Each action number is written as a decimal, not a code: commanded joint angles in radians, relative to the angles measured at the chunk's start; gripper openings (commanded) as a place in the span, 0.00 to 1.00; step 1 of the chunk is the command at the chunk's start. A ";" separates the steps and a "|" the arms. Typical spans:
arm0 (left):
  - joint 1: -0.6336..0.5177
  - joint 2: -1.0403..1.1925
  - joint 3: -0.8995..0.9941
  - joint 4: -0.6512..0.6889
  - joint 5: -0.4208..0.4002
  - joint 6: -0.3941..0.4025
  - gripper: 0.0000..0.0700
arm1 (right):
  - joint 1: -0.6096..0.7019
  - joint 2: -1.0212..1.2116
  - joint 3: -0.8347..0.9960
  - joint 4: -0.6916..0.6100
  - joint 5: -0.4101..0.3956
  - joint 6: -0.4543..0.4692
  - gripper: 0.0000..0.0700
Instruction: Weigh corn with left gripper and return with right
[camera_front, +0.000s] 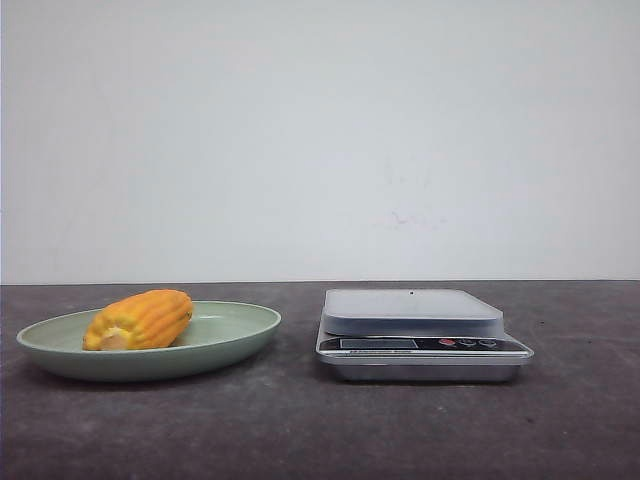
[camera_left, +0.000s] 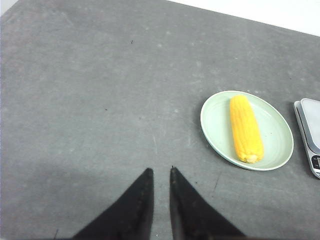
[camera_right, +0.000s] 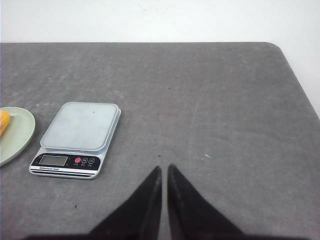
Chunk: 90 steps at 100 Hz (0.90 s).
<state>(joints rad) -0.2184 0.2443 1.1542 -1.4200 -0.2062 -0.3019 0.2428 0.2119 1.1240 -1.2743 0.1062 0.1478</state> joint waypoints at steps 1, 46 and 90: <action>-0.001 0.000 0.012 0.000 0.001 0.013 0.02 | 0.003 -0.002 0.014 0.013 0.000 0.009 0.02; 0.041 -0.017 -0.075 0.126 -0.006 0.097 0.02 | 0.003 -0.002 0.014 0.013 0.000 0.009 0.02; 0.163 -0.241 -0.723 0.953 0.076 0.176 0.02 | 0.003 -0.002 0.015 0.013 0.000 0.009 0.02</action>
<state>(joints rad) -0.0582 0.0067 0.5095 -0.5446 -0.1589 -0.1421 0.2428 0.2119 1.1240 -1.2743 0.1062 0.1478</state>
